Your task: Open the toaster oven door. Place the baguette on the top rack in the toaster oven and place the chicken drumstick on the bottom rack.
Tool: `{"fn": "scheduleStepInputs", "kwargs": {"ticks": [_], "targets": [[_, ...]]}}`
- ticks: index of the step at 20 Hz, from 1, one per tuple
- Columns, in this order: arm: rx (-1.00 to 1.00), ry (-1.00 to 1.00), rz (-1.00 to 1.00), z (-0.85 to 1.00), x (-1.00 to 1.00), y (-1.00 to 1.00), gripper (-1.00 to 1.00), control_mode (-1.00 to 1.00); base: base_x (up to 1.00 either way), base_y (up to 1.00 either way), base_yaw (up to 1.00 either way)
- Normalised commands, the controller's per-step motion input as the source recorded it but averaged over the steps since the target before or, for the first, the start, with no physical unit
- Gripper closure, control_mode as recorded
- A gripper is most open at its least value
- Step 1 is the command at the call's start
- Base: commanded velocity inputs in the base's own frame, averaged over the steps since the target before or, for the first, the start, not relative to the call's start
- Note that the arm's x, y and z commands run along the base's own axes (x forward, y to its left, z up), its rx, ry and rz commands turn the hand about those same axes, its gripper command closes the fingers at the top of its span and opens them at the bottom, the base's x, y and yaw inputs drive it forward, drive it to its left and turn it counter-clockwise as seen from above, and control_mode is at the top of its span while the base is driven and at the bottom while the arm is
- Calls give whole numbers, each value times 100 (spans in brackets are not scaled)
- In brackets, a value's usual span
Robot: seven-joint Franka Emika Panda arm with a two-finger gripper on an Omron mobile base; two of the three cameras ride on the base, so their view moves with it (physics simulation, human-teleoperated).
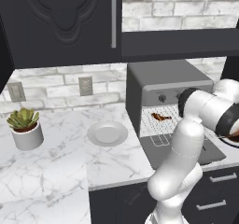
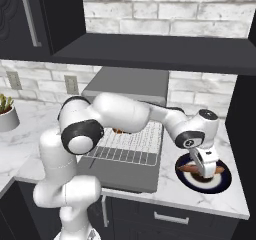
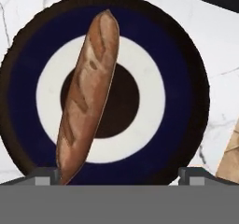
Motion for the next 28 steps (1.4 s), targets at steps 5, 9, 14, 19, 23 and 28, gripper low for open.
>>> {"fn": "scheduleStepInputs", "kwargs": {"ticks": [5,9,14,19,23,28], "targets": [[9,0,0,-39,27,-17,-100,-100,0,0,0],[11,0,0,-5,23,-28,-100,-100,0,0,0],[10,0,0,0,32,-25,-100,-100,0,0,0],[9,0,0,-13,40,-17,-100,-100,0,0,0],[7,0,0,-44,25,-9,-100,-100,0,0,0],[2,0,0,-49,2,0,-100,-100,0,0,0]]}}
